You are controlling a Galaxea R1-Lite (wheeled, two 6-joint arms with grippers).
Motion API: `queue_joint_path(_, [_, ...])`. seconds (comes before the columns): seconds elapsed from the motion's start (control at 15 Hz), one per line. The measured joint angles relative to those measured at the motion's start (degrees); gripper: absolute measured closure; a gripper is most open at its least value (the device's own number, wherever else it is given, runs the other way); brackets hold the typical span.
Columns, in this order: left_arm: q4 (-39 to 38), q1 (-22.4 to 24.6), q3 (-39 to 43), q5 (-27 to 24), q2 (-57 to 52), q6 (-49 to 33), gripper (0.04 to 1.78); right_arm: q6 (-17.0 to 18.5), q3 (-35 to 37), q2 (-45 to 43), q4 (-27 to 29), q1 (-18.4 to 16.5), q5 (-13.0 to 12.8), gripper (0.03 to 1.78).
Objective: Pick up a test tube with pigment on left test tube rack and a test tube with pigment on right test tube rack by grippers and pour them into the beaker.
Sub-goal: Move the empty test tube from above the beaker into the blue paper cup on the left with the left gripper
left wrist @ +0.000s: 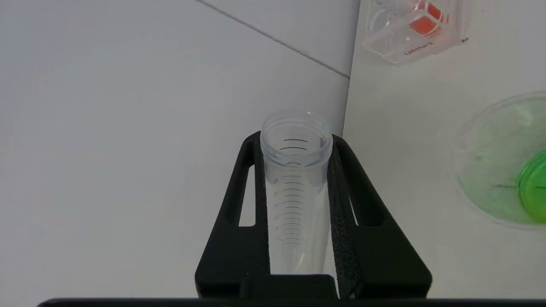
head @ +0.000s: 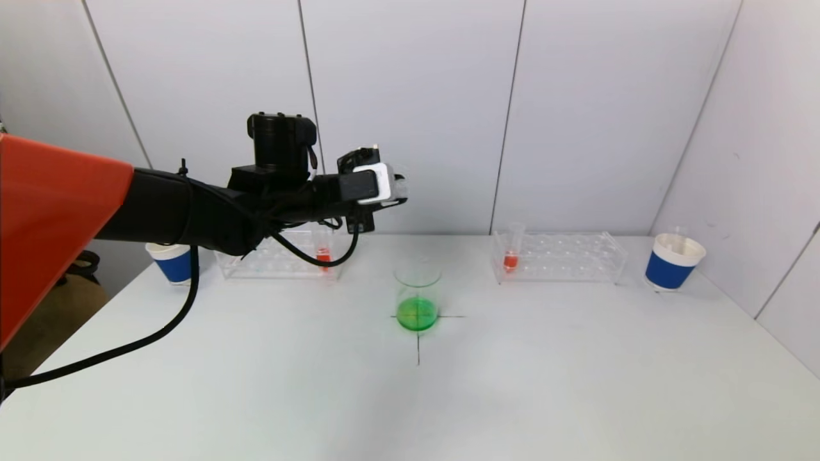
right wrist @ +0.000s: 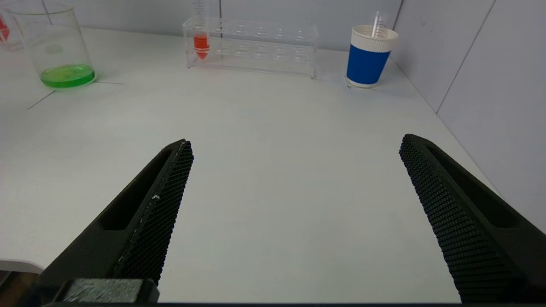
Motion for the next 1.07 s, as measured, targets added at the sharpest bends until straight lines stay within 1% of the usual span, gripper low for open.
queue_joint_path(0.27, [-0.7,-0.8,-4.0,6.8,-1.2,-19.0,1.40,0.0,0.0,0.0,0.0,0.0,0.0,0.05])
queue_joint_path(0.47, [-0.8,-0.9,-9.8,16.3,-1.2,-31.8,1.40,0.0,0.0,0.0,0.0,0.0,0.0,0.05])
queue_joint_path(0.6, [-0.3,-0.4,-12.7,22.6,-0.8,-36.6,1.40,0.0,0.0,0.0,0.0,0.0,0.0,0.05])
queue_joint_path(0.73, [0.9,0.7,-14.4,27.6,-0.5,-40.4,1.40,0.0,0.0,0.0,0.0,0.0,0.0,0.05])
queue_joint_path(0.93, [4.2,3.2,-17.4,32.0,-0.3,-41.9,1.40,0.0,0.0,0.0,0.0,0.0,0.0,0.05])
queue_joint_path(1.07, [9.5,5.6,-19.1,32.7,-0.6,-44.0,1.40,0.0,0.0,0.0,0.0,0.0,0.0,0.05])
